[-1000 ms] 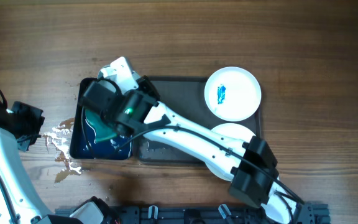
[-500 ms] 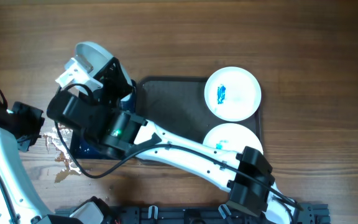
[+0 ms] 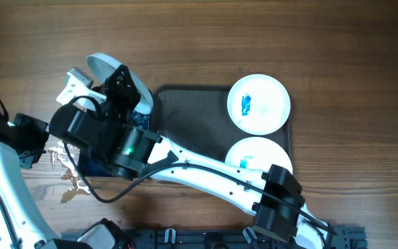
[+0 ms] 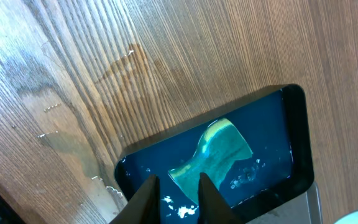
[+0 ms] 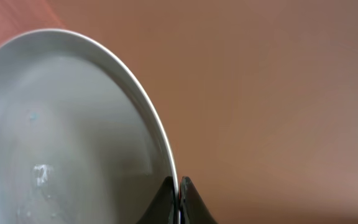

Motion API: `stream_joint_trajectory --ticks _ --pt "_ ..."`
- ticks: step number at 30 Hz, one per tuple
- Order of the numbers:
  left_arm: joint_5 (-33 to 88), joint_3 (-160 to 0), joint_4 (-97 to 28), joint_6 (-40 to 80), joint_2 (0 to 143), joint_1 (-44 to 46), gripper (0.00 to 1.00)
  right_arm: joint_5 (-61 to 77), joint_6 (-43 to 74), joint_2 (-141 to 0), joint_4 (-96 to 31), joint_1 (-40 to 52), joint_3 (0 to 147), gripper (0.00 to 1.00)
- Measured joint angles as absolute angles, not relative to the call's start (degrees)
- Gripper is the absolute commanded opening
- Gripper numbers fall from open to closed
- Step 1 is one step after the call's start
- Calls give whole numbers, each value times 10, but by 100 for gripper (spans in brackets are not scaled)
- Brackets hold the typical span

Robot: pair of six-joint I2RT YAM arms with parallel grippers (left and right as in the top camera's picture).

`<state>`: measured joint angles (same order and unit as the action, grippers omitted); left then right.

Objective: Clean dirty plates on tray and stack at the side

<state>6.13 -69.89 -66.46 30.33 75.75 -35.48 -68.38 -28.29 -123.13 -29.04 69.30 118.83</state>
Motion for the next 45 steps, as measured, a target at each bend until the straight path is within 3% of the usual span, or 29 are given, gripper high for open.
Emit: stream_joint_trajectory --ticks 4,10,19,27,29,31,32,33,35,37,45 --pt "62 -699 -665 305 757 -355 9 -557 -32 -1233 -522 676 1193 5" --pt "62 -699 -665 307 757 -355 4 -292 273 -1237 -617 538 1193 4" --pt "62 -682 -646 307 810 -277 4 -144 332 -1230 -771 343 1160 5" --pt "66 -677 -609 307 863 -191 4 -61 312 -1226 -646 342 959 4" --pt "66 -677 -608 307 863 -191 4 -43 313 -1226 -632 350 925 36" --pt "66 -677 -608 307 863 -191 7 -35 311 -1226 -630 355 911 39" --pt "66 -677 -608 307 863 -191 7 -34 309 -1226 -631 356 909 47" --pt "66 -677 -608 307 863 -191 9 -32 303 -1226 -631 356 909 62" --pt "66 -677 -606 307 863 -190 10 -28 282 -1225 -633 356 909 63" --pt "65 -677 -601 307 863 -179 11 -41 267 -1211 -656 356 915 75" --pt "48 -677 -578 307 876 -65 17 -108 282 -1102 -721 292 939 70"
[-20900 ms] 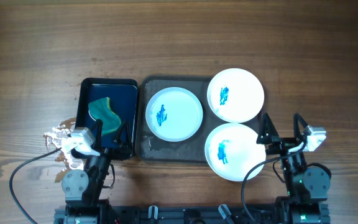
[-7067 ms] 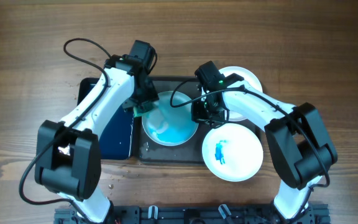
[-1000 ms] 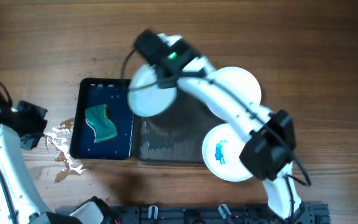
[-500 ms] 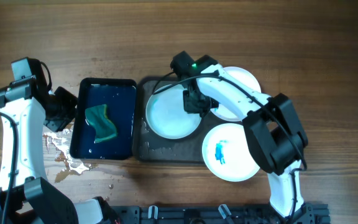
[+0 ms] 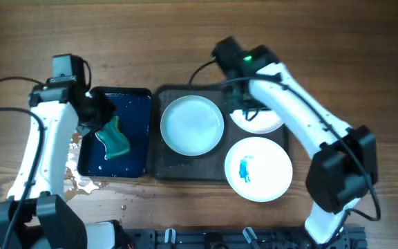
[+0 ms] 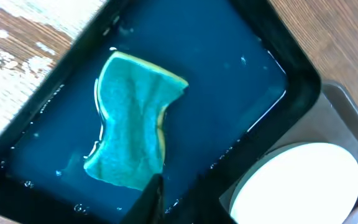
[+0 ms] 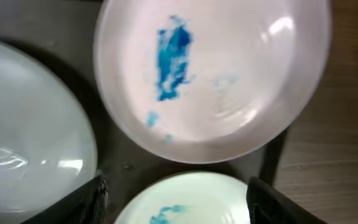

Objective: Clean dirty plates on tray and stack at the side

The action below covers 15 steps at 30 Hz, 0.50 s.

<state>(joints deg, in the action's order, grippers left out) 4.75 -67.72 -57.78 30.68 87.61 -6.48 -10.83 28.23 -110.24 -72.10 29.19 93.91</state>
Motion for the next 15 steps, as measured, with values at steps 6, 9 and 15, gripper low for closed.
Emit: stream_joint_trajectory --ticks 6,9,15 --pt "8 -677 -579 307 899 -53 13 -75 247 -1103 -721 223 932 70" --pt "3 -677 -580 307 940 -52 10 -43 221 -1103 -698 221 924 68" --pt "2 -677 -579 307 961 -52 10 70 172 -1102 -612 247 869 56"
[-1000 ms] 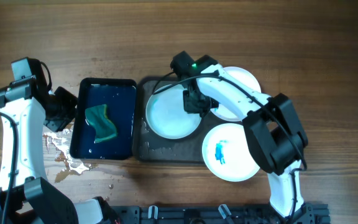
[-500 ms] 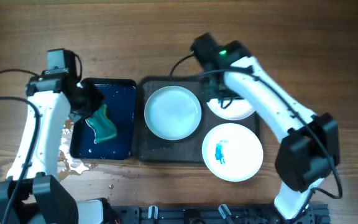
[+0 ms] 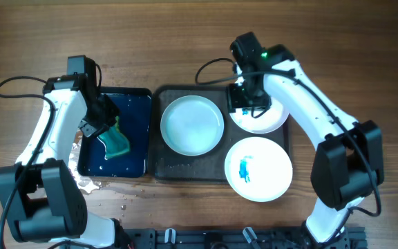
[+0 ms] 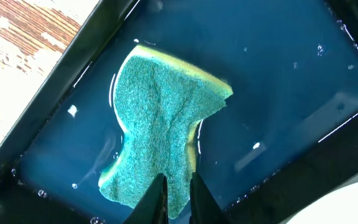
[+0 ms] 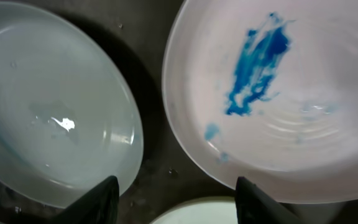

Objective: Clean dirty plates on tray and stack at the side

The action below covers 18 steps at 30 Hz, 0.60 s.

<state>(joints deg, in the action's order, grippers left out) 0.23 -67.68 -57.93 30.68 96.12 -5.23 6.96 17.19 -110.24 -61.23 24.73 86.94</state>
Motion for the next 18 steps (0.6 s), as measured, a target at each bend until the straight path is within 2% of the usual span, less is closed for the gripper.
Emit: stream_joint_trajectory --ticks 5,11,14,15,16,18 --pt "-1 -677 -578 307 961 -52 9 126 176 -1104 -530 271 755 56" --pt "-1 -677 -580 307 961 -52 9 152 201 -1104 -460 296 726 44" --pt "-1 -677 -581 307 961 -52 9 155 225 -1111 -438 314 726 32" --pt "-1 -677 -581 307 961 -52 9 156 232 -1119 -433 320 726 16" --pt "-1 -677 -582 307 961 -52 8 158 239 -1134 -429 328 726 5" --pt "-1 -677 -585 307 961 -52 8 169 254 -1147 -426 336 733 4"
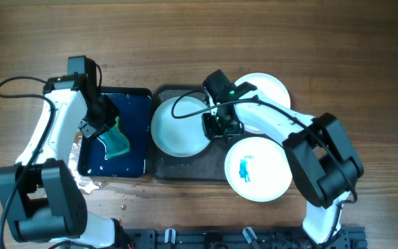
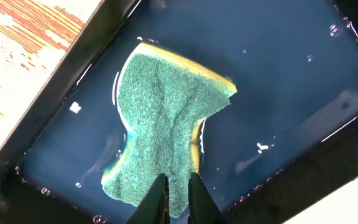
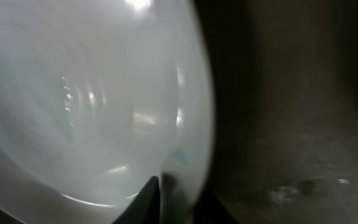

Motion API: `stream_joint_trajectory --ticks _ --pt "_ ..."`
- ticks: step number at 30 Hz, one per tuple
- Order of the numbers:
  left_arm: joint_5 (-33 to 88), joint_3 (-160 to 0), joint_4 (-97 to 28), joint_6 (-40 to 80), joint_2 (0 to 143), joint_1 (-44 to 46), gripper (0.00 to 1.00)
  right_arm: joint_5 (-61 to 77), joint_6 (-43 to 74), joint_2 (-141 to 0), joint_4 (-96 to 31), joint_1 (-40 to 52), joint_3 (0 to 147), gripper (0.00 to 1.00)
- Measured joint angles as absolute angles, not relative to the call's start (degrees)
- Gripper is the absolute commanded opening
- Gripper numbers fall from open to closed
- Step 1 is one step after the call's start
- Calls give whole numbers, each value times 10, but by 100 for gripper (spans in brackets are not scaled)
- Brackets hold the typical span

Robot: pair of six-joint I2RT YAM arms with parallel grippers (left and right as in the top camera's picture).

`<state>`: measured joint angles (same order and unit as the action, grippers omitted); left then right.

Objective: Clean dirty plates on tray and stack at the side

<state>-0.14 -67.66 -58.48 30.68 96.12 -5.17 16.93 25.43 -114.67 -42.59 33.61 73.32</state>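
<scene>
A wet, clean white plate [image 1: 175, 128] lies in the left half of the dark tray [image 1: 185, 169]. My right gripper [image 1: 216, 126] is shut on its right rim; the right wrist view shows the fingers pinched together on the plate [image 3: 73, 93] edge. Two plates smeared with blue stay on the tray's right side, one at the back [image 1: 271, 93] and one at the front [image 1: 261, 169]. In the blue water basin [image 1: 135, 111] a green-and-yellow sponge [image 2: 166, 118] lies soaking. My left gripper [image 2: 176, 196] is closed on the sponge's near end.
Spilled water [image 1: 71, 176] glistens on the wooden table left of and in front of the basin. The right arm reaches across the tray's back right corner and covers part of the back plate. The basin stands directly against the tray's left side.
My right gripper was open above the gap between the clean plate and the back dirty plate; now it is shut on the clean plate's right rim, and that plate sits slightly further left. The left gripper holds its place.
At first my right gripper held a white plate by its rim over the table's left, the left gripper beside the basin. Then the plate lay in the tray, right gripper open over the dirty plates, left gripper at the sponge. Now the right grips that plate again.
</scene>
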Motion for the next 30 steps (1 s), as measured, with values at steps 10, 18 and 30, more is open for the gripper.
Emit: stream_joint_trajectory --ticks 10,18,30 --pt "-1 -677 -587 307 961 -52 4 102 272 -1140 -474 342 752 5" --pt "-1 -677 -587 307 961 -52 4 -90 263 -939 -537 339 764 5" --pt "-1 -677 -587 307 961 -52 4 -150 261 -872 -609 21 769 4"
